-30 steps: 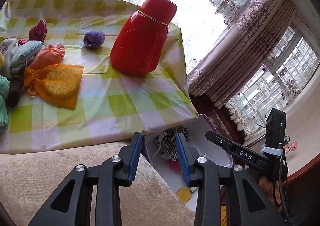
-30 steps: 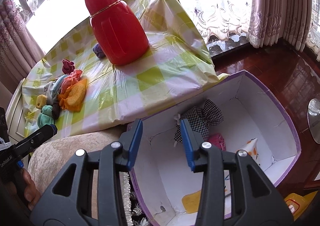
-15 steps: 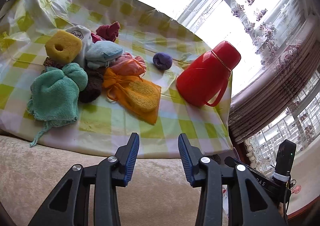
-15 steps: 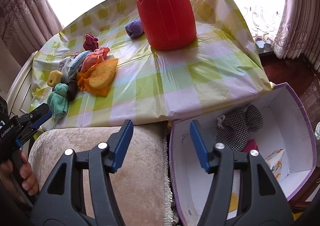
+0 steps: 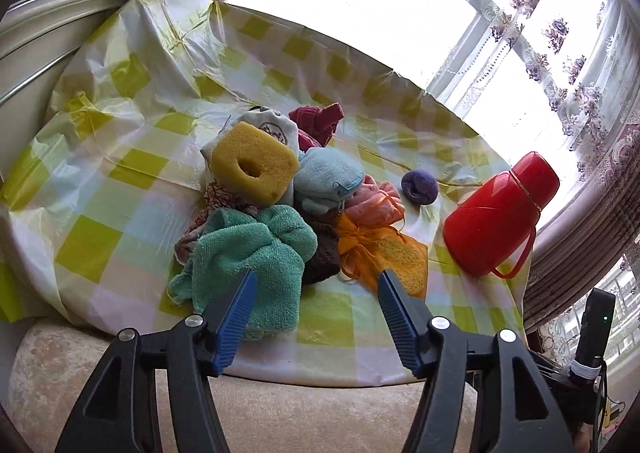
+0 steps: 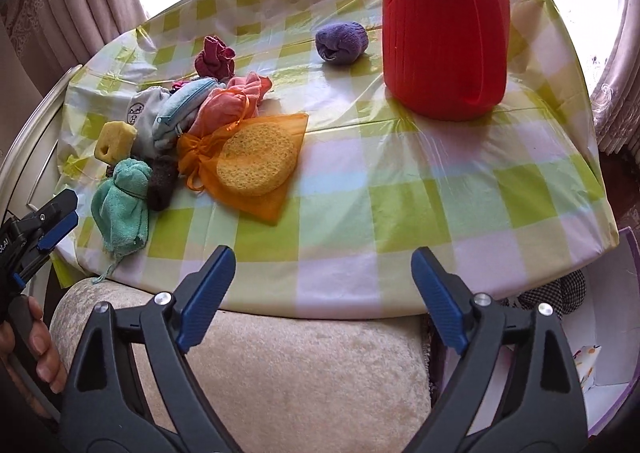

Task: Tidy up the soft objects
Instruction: 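Grasp the yellow holed sponge with the left tool while the right tool grasps the orange mesh bag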

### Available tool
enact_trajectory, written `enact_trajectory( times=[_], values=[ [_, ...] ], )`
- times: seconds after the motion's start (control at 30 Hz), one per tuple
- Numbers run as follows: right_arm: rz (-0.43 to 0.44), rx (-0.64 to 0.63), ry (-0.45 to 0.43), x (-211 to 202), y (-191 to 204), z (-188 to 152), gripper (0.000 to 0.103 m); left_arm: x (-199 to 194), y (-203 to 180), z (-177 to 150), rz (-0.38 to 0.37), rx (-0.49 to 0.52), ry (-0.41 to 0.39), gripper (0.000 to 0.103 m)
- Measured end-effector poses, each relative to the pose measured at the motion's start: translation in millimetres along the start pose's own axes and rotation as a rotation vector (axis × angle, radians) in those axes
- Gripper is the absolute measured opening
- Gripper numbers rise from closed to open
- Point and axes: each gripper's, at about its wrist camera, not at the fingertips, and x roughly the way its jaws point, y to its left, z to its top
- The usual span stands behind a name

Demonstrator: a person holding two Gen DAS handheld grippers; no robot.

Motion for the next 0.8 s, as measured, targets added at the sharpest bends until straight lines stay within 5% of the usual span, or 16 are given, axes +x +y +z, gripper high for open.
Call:
enact_trajectory(
  times=[0.3,0.53,0.8],
  values=[
    [0.003,-0.050,0.023,35,39,24,0.092,19,13,38,0.109,0.059,-0.047,0.082],
    [-0.010,-0.098,0.076,70,63,38,0.094,51,15,60,0.199,0.143,-0.026,0.083],
    [-0.031,-0.118,0.113,101,75,52,0.095,74,19,68,0.205,0.170,0.004,0.083]
  ],
)
